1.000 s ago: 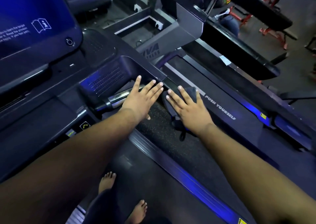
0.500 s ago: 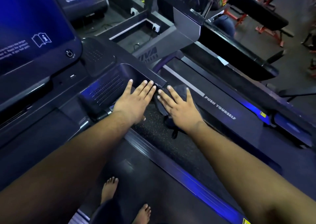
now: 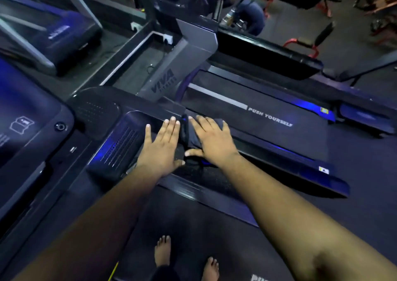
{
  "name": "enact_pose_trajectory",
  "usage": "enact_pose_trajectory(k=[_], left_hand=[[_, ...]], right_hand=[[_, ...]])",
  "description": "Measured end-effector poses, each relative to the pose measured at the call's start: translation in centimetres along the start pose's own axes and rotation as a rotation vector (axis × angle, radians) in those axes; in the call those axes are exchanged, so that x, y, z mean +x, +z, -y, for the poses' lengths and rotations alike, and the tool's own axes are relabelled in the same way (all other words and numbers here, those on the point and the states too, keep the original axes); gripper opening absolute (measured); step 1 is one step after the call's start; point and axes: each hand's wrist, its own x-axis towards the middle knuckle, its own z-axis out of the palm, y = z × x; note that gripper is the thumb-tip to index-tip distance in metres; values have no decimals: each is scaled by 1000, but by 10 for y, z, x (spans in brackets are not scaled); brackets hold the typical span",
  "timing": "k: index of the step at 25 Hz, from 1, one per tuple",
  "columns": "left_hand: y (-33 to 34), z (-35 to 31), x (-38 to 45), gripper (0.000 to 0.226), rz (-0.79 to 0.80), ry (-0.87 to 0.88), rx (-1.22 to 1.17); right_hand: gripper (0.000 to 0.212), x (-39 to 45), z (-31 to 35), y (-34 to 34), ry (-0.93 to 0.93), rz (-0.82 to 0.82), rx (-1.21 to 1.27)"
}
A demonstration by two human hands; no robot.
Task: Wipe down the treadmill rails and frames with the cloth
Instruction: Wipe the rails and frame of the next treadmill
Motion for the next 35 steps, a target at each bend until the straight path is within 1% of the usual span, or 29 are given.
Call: enact_pose_trajectory(k=[3, 5, 6, 9, 10, 12, 13, 15, 16, 18, 19, 20, 21, 23, 25, 28, 30, 31, 33, 35], left_hand=[[-7, -5, 7, 118, 13, 114, 51], [-9, -7, 11, 118, 25, 151, 58], [-8, -7, 12, 118, 29, 162, 60], [-2, -8, 12, 118, 7, 191, 95], [-1, -7, 10, 117, 11, 190, 107], [-2, -5, 10, 116, 8, 197, 94], [-4, -7, 10, 116, -4, 209, 83], [-11, -17, 12, 116, 8, 249, 58], [-12, -24, 12, 116, 22, 278, 45], [-13, -41, 9, 116, 29, 318, 39], [-14, -50, 8, 116, 34, 326, 34], [-15, -59, 7, 116, 46, 331, 30], [-16, -67, 5, 115, 60, 328, 29], [-15, -78, 1, 115, 71, 287, 28], [-18, -88, 1, 116, 92, 255, 16], [-23, -123, -5, 116, 141, 240, -10], [-27, -164, -10, 116, 136, 246, -15], [-27, -180, -12, 116, 135, 253, -21], [-26, -216, -16, 116, 125, 219, -41], [-23, -246, -19, 118, 125, 144, -72]], right_hand=[[113, -50, -37, 8, 155, -18, 19], [119, -51, -36, 2, 241, 10, 44], [116, -40, -28, -1, 241, 19, 57], [89, -7, 6, -1, 162, 2, 37], [84, -3, 8, 1, 144, -12, 43], [80, -15, -4, 9, 152, -69, 68], [80, -32, -17, 15, 190, -105, 67], [80, -73, -46, 27, 291, -155, 47], [82, -91, -57, 28, 351, -148, 37], [93, -100, -62, 22, 471, -64, 5], [99, -91, -55, 17, 491, -15, 6], [102, -78, -47, 13, 475, 13, 11], [99, -67, -38, 10, 436, 27, 28], [89, -57, -30, 7, 351, 3, 97], [81, -74, -50, 11, 314, -85, 115], [78, -145, -108, 36, 327, -181, 58], [79, -189, -150, 43, 347, -165, 54], [79, -197, -160, 42, 363, -134, 49], [82, -194, -164, 35, 342, -73, 26], [83, -178, -153, 28, 244, -15, 52]])
